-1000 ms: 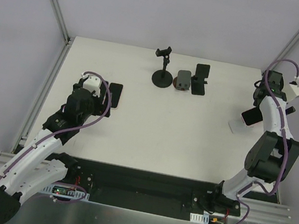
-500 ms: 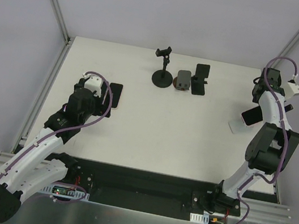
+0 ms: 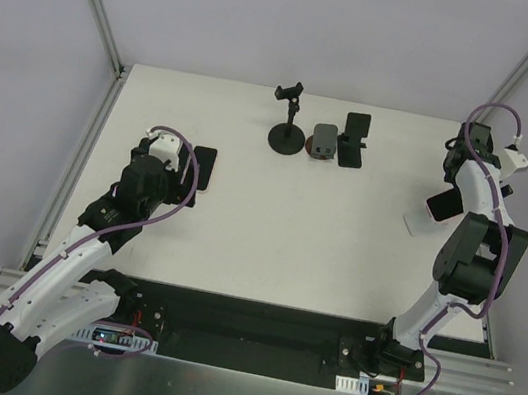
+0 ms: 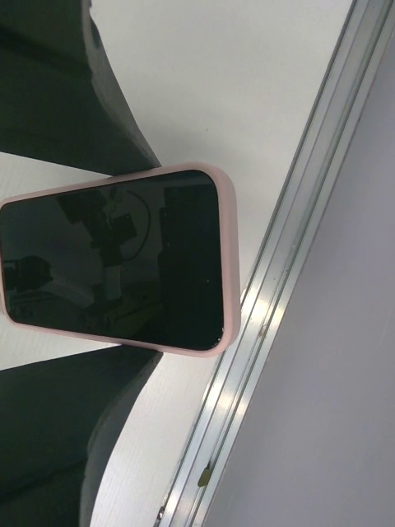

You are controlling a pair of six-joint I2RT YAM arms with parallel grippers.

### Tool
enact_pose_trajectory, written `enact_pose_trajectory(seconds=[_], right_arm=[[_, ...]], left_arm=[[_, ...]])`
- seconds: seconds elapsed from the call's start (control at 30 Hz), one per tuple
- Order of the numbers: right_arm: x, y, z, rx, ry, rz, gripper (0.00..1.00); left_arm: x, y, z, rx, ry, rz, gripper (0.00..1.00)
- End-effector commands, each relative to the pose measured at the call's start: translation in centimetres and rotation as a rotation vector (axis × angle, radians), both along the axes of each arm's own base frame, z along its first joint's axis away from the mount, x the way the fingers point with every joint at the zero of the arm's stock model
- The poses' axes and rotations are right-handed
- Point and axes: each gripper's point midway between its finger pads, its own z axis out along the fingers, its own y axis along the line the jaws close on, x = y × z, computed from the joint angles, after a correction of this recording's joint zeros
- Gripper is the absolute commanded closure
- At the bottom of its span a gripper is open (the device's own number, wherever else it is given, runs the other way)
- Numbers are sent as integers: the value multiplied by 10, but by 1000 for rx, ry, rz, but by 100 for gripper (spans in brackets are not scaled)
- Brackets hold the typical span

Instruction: Remove the phone from the phone stand

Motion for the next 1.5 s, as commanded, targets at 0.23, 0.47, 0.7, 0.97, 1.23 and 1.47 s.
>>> enact_pose_trajectory(seconds=[0.23, 0.47, 0.7, 0.97, 1.23, 1.47], right_arm=[[-6, 9, 39, -4, -73, 52, 55], [-3, 25, 77, -33, -113, 197, 77], [6, 58, 117, -32, -159, 414, 89], [12, 125, 142, 29, -229, 697, 89], [13, 217, 152, 111, -281, 970, 89], [6, 297, 146, 227, -366, 1097, 87]], left_arm=[[3, -7, 10, -19, -43, -31, 1], [1, -13, 13, -43, -47, -53, 1], [-2, -25, 16, -99, -35, -101, 1], [0, -58, 34, -212, -6, -213, 1], [7, -105, 57, -392, 63, -344, 1], [14, -146, 76, -536, 131, -438, 1]])
